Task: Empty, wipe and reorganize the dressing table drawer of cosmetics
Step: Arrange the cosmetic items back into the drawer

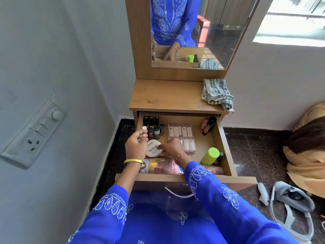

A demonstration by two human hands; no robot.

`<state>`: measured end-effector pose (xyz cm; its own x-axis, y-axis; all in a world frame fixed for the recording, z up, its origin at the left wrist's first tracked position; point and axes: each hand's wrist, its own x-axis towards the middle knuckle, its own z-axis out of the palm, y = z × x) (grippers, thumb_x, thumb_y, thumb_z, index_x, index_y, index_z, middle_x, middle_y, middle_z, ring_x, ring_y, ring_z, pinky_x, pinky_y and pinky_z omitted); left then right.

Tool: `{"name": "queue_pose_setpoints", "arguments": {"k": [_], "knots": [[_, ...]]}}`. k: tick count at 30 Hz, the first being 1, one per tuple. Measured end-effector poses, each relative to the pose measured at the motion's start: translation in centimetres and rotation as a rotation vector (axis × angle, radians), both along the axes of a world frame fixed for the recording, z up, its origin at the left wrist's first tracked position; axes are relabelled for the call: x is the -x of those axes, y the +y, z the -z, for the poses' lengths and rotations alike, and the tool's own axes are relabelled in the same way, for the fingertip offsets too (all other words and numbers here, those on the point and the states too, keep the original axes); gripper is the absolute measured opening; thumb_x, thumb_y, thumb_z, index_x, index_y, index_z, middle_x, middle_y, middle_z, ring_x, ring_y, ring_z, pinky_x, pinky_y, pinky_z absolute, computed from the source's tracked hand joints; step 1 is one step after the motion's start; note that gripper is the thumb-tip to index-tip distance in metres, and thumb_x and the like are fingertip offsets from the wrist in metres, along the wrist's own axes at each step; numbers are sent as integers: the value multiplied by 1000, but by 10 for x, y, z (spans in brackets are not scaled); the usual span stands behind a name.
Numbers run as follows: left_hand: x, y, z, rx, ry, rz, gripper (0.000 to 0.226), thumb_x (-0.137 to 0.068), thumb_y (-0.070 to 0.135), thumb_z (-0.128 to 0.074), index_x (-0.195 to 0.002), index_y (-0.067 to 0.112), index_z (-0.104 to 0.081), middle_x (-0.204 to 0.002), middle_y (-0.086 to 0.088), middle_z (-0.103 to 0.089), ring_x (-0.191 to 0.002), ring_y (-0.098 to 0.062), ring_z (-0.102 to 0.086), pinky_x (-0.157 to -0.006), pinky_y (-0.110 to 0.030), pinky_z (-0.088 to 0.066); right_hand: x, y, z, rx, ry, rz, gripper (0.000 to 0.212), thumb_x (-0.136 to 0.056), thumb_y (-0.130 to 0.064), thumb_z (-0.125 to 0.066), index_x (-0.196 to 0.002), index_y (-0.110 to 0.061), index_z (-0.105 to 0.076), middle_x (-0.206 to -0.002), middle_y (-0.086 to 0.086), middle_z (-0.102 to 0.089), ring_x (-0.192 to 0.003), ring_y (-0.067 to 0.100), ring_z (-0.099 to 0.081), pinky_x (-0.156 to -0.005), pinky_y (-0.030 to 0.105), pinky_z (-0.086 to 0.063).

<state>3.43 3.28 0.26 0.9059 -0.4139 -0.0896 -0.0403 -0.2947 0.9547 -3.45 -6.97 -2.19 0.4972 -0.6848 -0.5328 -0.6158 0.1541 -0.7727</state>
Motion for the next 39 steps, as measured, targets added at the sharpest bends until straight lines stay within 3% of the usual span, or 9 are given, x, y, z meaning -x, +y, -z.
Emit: {"name": "queue_pose_setpoints", "arguments": {"k": [4,9,16,20,25,28,32,35,39], "knots": [[0,0,0,1,9,5,25,-89,3,-46,-102,10,-66,-95,-4,-68,-86,-12,-64,-86,-36,-55,-4,3,9,72,71,-122,21,-73,-15,-76,-69,-1,-62,-91,23,-71,-84,31,-70,-80,46,-57],[0,0,0,-5,16,6,24,-88,3,-47,-101,11,-66,-84,4,-65,-86,-13,-64,-86,-37,-55,-1,7,5,204,82,-206,15,-74,-10,-75,-69,1,-65,-89,27,-70,-85,33,-69,-79,47,-56],[1,1,-1,0,15,14,24,-88,3,-47,-101,11,-66,-80,7,-63,-86,-15,-64,-85,-38,-55,3,10,-1,334,68,-312,16,-81,-6,-66,-95,2,-69,-98,19,-71,-93,29,-67,-86,41,-54],[0,2,-1,5,12,24,24,-88,3,-48,-100,12,-66,-87,1,-65,-88,-15,-64,-86,-37,-55,8,10,-12,446,7,-232,18,-85,-5,-57,-97,0,-69,-98,17,-71,-92,27,-66,-84,35,-54],[4,2,-6,12,-51,74,21,-89,5,-48,-97,13,-66,-95,-7,-68,-87,-15,-64,-79,-28,-53,37,7,-41,395,-220,-61,15,-87,-6,-60,-99,-7,-69,-85,15,-73,-84,26,-70,-72,23,-55],[8,3,-9,17,-86,139,20,-89,6,-48,-90,16,-65,-89,-5,-66,-85,-18,-64,-78,-28,-53,69,2,-58,409,-307,-39,14,-85,-7,-63,-97,-8,-69,-82,12,-72,-80,24,-70,-79,33,-58],[23,6,-19,38,-69,245,18,-90,6,-49,-89,15,-65,-80,-1,-65,-79,-15,-63,-82,-31,-53,112,0,-71,459,-308,-108,16,-83,-4,-65,-97,-9,-70,-77,2,-68,-71,9,-63,-74,21,-54],[37,14,-25,-109,-225,456,16,-89,10,-52,-94,14,-68,-81,1,-67,-83,-16,-64,-80,-29,-51,137,4,-74,433,-163,-304,20,-83,-1,-62,-101,-8,-68,-89,1,-68,-75,7,-59,-65,5,-45],[56,24,-29,-332,-341,709,15,-86,19,-60,-96,15,-70,-89,2,-68,-82,-10,-60,-74,-19,-48,154,17,-63,433,44,-471,21,-82,-8,-63,-100,-17,-68,-82,-10,-62,-75,12,-61,-69,14,-46]]}}
